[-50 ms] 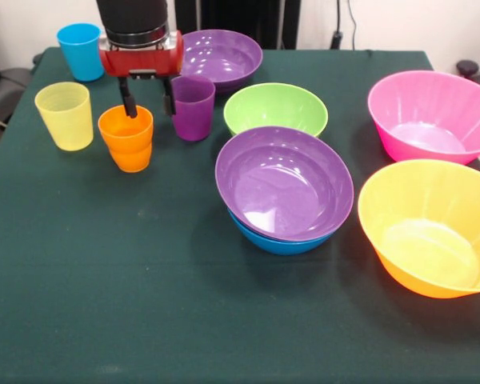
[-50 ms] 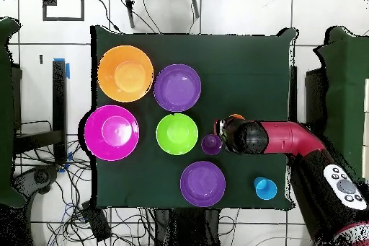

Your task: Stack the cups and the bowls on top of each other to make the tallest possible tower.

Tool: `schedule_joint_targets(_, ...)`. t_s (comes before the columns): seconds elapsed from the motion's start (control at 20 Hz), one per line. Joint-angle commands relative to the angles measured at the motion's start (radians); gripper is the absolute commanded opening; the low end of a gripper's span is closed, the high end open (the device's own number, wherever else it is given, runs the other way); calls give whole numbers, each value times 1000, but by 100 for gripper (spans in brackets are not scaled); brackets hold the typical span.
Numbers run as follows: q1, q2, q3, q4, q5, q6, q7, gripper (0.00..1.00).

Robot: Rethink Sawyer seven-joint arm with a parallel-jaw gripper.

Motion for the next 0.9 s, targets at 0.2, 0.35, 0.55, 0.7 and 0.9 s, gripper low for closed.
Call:
schedule_joint_targets(0.2, 60, 133, -54, -83, -64, -59, 28, 100)
schedule_joint_targets(0.35, 60, 153, -57, -86, -72, -89, 29, 100)
schedule_joint_targets(0.55, 59, 163, -59, -88, -69, -109, 26, 100)
schedule_joint_targets(0.7, 63, 170, -63, -91, -66, -119, 24, 100)
schedule_joint_targets(0.9, 65, 169, -65, -91, -57, -122, 19, 100)
